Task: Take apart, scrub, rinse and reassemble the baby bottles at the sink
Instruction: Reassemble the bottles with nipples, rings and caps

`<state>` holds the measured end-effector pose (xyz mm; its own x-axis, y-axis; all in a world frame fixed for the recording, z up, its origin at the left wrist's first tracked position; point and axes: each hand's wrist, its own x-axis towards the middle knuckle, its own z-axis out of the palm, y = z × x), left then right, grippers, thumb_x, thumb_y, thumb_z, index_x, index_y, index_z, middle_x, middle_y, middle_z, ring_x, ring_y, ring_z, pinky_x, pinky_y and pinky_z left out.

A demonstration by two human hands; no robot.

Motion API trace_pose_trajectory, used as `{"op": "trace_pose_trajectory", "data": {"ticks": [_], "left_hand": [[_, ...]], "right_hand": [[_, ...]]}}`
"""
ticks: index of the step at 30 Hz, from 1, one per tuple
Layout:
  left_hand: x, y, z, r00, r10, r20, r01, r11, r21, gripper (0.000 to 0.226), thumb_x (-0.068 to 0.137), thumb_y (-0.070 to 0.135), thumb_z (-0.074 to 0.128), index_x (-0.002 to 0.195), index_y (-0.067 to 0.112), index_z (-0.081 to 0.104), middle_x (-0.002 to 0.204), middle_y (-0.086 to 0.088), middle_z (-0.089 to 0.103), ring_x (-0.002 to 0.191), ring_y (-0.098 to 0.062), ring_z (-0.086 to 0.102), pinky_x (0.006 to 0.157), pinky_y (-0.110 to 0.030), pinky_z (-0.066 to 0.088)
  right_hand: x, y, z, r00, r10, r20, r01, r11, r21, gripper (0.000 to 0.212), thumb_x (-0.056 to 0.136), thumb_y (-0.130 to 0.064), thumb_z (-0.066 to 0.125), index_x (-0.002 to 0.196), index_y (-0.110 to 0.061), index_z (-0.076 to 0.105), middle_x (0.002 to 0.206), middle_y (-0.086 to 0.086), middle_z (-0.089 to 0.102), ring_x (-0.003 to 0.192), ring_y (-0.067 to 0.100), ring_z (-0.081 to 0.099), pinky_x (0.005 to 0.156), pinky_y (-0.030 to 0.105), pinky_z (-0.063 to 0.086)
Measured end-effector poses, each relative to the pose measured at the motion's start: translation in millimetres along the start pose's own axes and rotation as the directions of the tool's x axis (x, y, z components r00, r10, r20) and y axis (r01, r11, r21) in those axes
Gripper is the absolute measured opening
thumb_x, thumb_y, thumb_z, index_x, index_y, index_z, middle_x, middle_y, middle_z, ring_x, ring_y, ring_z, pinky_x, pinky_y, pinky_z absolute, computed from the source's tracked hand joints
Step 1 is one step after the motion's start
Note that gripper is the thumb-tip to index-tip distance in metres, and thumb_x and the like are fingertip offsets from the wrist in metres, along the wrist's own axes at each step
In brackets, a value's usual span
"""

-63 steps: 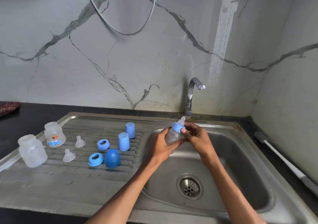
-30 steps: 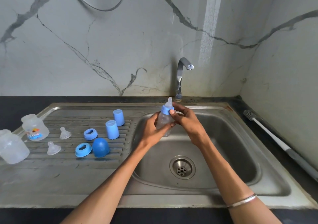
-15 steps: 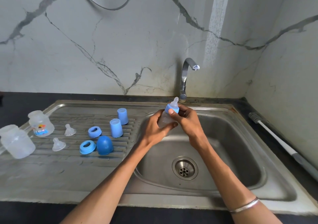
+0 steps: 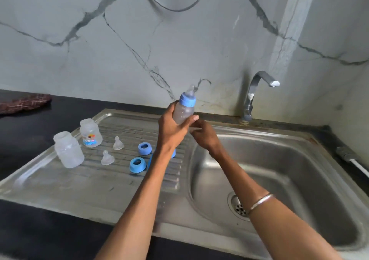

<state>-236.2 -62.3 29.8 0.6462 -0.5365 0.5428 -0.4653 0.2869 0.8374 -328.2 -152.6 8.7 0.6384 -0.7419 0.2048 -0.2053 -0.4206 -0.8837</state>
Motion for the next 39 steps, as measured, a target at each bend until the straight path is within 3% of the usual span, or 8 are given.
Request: {"op": "trace_pose_trajectory", "data": {"ticks": [4,8,16,20,24,29,34,39], "left_hand": [[12,-16,-19,0.998,-0.030,-0.058,0.031,0.999,0.021,0.048,0.068,0.026,0.087,0.111,0.016,0.067,0.091,0.009,0.072,0.083,-0.007,0.070,0.075,-0.027,0.056],[13,-20,-23,0.996,-0.043,-0.081,0.044,0.999,0.020,0.047,0.071,0.020,0.088,0.113,0.015,0.067,0.091,0.010,0.072,0.082,-0.004,0.069,0.072,-0.018,0.054],[8,-20,-18,0.998,-0.036,-0.050,0.035,0.999,-0.005,0.037,0.072,0.018,0.085,0.104,0.020,0.067,0.088,0.006,0.073,0.080,-0.010,0.069,0.073,-0.028,0.056],[0,-15,-5,0.999,-0.037,0.018,0.038,0.999,-0.037,0.043,0.068,0.026,0.082,0.109,0.018,0.068,0.090,0.004,0.073,0.077,-0.010,0.066,0.070,-0.028,0.055],[-13,-10,13,0.995,-0.014,0.102,0.015,1.000,-0.007,0.046,0.068,0.031,0.083,0.110,0.023,0.067,0.092,0.004,0.073,0.079,-0.012,0.067,0.074,-0.031,0.055],[-33,-9,39,0.976,-0.021,0.218,0.014,0.999,0.033,0.045,0.066,0.038,0.083,0.104,0.020,0.066,0.088,0.000,0.072,0.080,-0.024,0.066,0.072,-0.038,0.055],[-53,-9,59,0.939,-0.014,0.345,0.001,0.999,0.038,0.044,0.067,0.030,0.085,0.107,0.029,0.067,0.091,0.011,0.072,0.077,-0.006,0.065,0.072,-0.025,0.052],[-58,-12,65,0.923,-0.006,0.384,-0.012,0.999,0.045,0.047,0.067,0.030,0.084,0.111,0.026,0.068,0.091,0.012,0.072,0.078,-0.003,0.064,0.073,-0.022,0.050]], "right_hand": [[21,-7,30,0.996,-0.024,0.085,0.048,0.951,-0.304,0.055,0.088,-0.004,0.064,0.141,-0.010,0.050,0.137,0.010,0.059,0.124,0.028,0.056,0.091,0.026,0.043],[33,-3,42,0.989,0.023,0.144,0.031,0.931,-0.364,0.046,0.087,-0.008,0.066,0.132,-0.009,0.057,0.127,0.011,0.066,0.114,0.029,0.061,0.076,0.022,0.037],[31,11,22,0.999,0.028,-0.023,-0.031,0.991,-0.133,0.047,0.079,-0.012,0.079,0.123,-0.008,0.063,0.111,0.007,0.072,0.096,0.022,0.070,0.085,0.036,0.057],[13,3,-22,0.986,-0.010,-0.164,0.007,1.000,-0.016,0.044,0.083,-0.015,0.078,0.125,-0.010,0.063,0.110,0.004,0.071,0.092,0.018,0.069,0.075,0.021,0.053],[-10,-1,-71,0.961,-0.024,-0.275,0.044,0.997,0.066,0.042,0.086,-0.021,0.076,0.125,-0.014,0.063,0.108,0.005,0.072,0.095,0.020,0.070,0.082,0.032,0.055],[-46,-4,-116,0.935,-0.034,-0.353,0.104,0.978,0.182,0.040,0.088,-0.028,0.074,0.123,-0.013,0.064,0.105,0.005,0.074,0.095,0.018,0.071,0.083,0.032,0.056],[-72,0,-131,0.924,-0.035,-0.381,0.136,0.961,0.243,0.045,0.085,-0.039,0.074,0.121,-0.014,0.064,0.102,0.007,0.074,0.095,0.021,0.072,0.087,0.035,0.058],[-83,11,-131,0.916,-0.005,-0.402,0.134,0.946,0.295,0.035,0.089,-0.031,0.074,0.117,-0.012,0.065,0.101,0.007,0.075,0.093,0.019,0.072,0.092,0.041,0.057]]}}
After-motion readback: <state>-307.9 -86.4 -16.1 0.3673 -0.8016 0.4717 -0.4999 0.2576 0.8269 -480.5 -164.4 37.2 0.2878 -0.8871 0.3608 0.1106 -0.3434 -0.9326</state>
